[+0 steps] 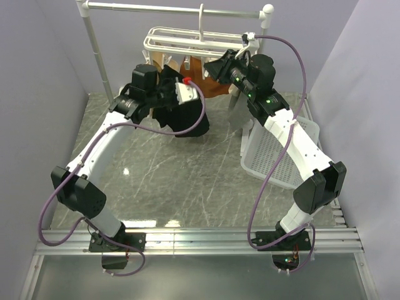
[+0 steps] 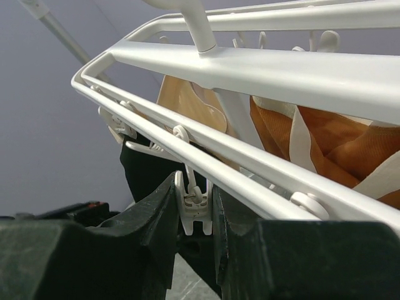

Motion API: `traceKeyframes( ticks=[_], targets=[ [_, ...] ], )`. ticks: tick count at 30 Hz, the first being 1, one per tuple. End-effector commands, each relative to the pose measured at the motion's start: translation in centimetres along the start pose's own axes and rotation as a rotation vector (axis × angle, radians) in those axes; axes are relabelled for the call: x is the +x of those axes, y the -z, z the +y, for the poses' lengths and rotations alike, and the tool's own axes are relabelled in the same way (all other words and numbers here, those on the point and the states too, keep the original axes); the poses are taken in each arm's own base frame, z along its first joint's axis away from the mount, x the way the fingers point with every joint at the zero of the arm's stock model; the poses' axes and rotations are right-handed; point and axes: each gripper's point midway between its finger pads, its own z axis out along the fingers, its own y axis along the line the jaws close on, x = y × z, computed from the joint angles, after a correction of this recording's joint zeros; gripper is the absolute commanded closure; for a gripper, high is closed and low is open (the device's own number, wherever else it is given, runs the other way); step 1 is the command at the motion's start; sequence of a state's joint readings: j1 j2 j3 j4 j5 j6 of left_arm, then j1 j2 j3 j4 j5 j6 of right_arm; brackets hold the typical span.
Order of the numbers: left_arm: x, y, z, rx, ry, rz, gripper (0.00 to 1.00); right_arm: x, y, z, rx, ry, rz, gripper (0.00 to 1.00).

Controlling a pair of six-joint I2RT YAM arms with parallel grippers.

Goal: Clip the underwear to the hanger

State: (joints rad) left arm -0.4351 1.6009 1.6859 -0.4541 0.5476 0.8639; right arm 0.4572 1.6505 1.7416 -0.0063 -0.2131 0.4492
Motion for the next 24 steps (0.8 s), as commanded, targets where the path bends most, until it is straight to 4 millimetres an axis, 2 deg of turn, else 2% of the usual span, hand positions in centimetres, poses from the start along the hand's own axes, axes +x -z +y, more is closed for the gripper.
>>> traceKeyframes(
  ticks=[1,5,8,24],
  targets=[
    [-3.5,0.0,2.6,-0.057,0.035,-0.110,1.00,-0.2,0.9,0.9,-0.028,0.001,0.007,1.00],
    [-5.1,-0.2,3.3,-0.066,0.041,-0.141,1.00,0.1,0.8,0.7,-0.026,0.009,0.013,1.00],
    [-5.4,-0.4,3.5,-0.075,0.040,-0.148,1.00,0.2,0.7,0.8,-0.031,0.012,0.015,1.00],
    [-6.0,-0.9,4.4,-0.096,0.070,-0.162,1.00,1.1,0.7,0.9,-0.038,0.038,0.033,1.00]
  ],
)
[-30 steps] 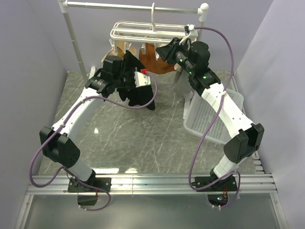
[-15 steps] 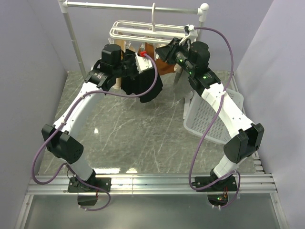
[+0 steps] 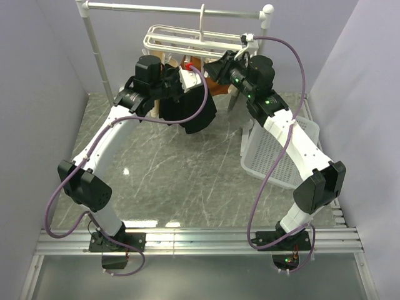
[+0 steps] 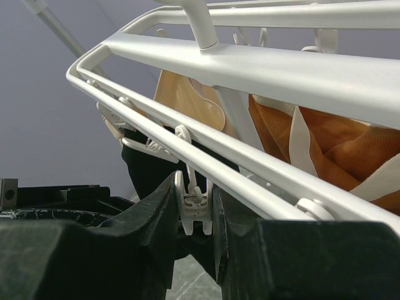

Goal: Clip the underwear to the hanger

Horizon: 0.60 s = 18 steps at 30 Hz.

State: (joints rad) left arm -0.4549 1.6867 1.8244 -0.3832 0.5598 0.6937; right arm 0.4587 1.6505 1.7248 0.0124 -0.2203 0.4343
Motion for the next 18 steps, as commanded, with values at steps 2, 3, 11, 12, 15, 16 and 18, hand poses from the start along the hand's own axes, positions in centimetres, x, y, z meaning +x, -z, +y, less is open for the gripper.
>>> traceKeyframes(
  ticks=[2,3,11,12,15,16,18],
  targets=[
    [-3.1,0.5,1.6,-0.042,-0.029,-0.074,1.00,1.0,0.8,0.9,-0.029,0.026,0.035,1.00],
    [-3.1,0.5,1.6,-0.041,-0.031,-0.075,1.00,1.2,0.8,1.0,-0.031,0.031,0.039,1.00],
    [-3.5,0.4,1.6,-0.036,-0.030,-0.091,1.00,1.9,0.6,0.6,-0.026,0.050,0.051,1.00],
    [-3.4,0.4,1.5,-0.032,-0.028,-0.091,1.00,2.0,0.5,0.7,-0.027,0.056,0.052,1.00],
    [-3.5,0.4,1.6,-0.034,-0.027,-0.094,1.00,2.1,0.6,0.7,-0.031,0.066,0.055,1.00],
    [-3.6,0.4,1.6,-0.034,-0.027,-0.096,1.00,2.2,0.6,0.6,-0.029,0.069,0.059,1.00],
    [-3.6,0.4,1.6,-0.034,-0.025,-0.099,1.00,2.5,0.5,0.6,-0.031,0.074,0.063,1.00]
  ],
)
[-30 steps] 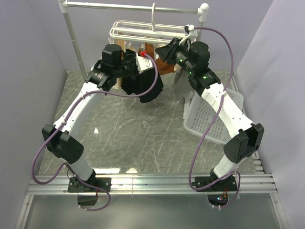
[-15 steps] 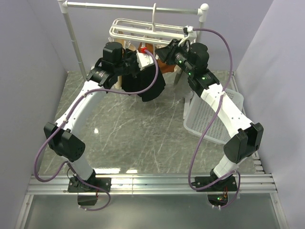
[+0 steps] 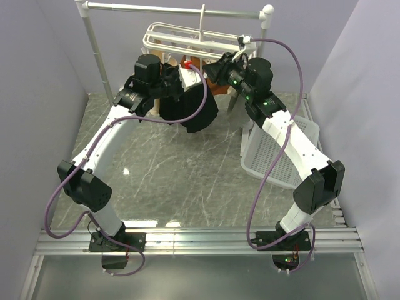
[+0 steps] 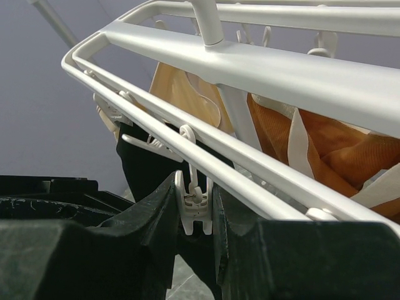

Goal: Clip the underwear to the hanger

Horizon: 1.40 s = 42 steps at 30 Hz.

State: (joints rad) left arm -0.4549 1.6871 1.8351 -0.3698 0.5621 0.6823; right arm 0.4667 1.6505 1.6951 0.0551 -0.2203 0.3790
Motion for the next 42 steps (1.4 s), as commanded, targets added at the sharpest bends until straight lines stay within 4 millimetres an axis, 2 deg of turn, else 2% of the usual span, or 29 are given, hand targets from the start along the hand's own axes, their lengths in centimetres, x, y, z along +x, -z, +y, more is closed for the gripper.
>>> traceKeyframes(
  ticks=[1,16,17,34,42],
  targets=[
    [-3.1,0.2,1.2,-0.021,-0.024,-0.085,1.00,2.0,0.8,0.8,-0.020,0.019,0.072,1.00],
    [-3.6,0.2,1.5,-0.032,0.002,-0.106,1.00,3.0,1.0,1.0,-0.026,0.064,0.090,1.00],
    [-3.7,0.2,1.4,-0.030,0.002,-0.109,1.00,2.4,0.9,1.0,-0.031,0.077,0.065,1.00],
    [-3.8,0.2,1.9,-0.045,0.001,-0.104,1.00,2.5,1.4,1.2,-0.035,0.115,0.056,1.00],
    [-5.0,0.6,1.5,-0.019,0.001,-0.149,1.00,2.8,1.5,0.6,-0.020,0.135,0.044,1.00]
  ],
)
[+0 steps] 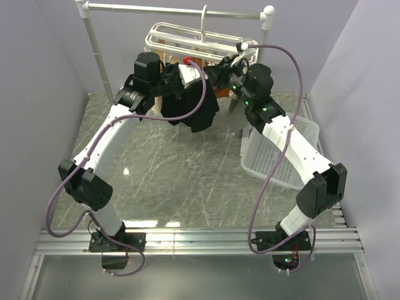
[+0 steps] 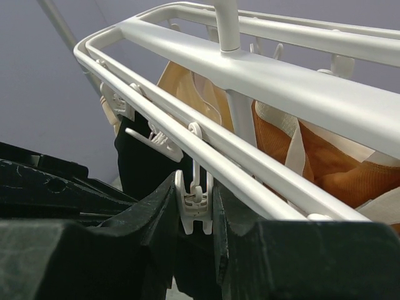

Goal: Clip the underwear to the hanger

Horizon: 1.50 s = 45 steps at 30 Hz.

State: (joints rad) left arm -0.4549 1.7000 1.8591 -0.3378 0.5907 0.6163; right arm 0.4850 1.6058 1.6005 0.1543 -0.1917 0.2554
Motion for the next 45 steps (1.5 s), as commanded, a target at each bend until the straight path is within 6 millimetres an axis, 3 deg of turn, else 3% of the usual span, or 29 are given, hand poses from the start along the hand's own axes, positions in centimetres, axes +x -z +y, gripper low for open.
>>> traceKeyframes(
  ticks=[1,19,30,35,45],
  targets=[
    [-3.8,0.7,1.0,-0.014,-0.035,-0.104,1.00,2.6,1.0,0.9,-0.023,0.003,0.090,1.00],
    [-5.5,0.8,2.0,-0.055,0.020,-0.163,1.00,3.0,0.9,0.7,-0.026,0.035,0.088,1.00],
    [-5.6,0.9,2.6,-0.076,0.037,-0.181,1.00,3.1,0.7,0.7,-0.026,0.032,0.101,1.00],
    [-5.7,1.2,2.7,-0.077,0.031,-0.185,1.00,3.3,0.7,0.6,-0.022,0.022,0.111,0.83],
    [-5.5,0.9,2.4,-0.058,0.028,-0.181,1.00,3.0,0.7,0.7,-0.018,0.001,0.109,0.72]
  ],
)
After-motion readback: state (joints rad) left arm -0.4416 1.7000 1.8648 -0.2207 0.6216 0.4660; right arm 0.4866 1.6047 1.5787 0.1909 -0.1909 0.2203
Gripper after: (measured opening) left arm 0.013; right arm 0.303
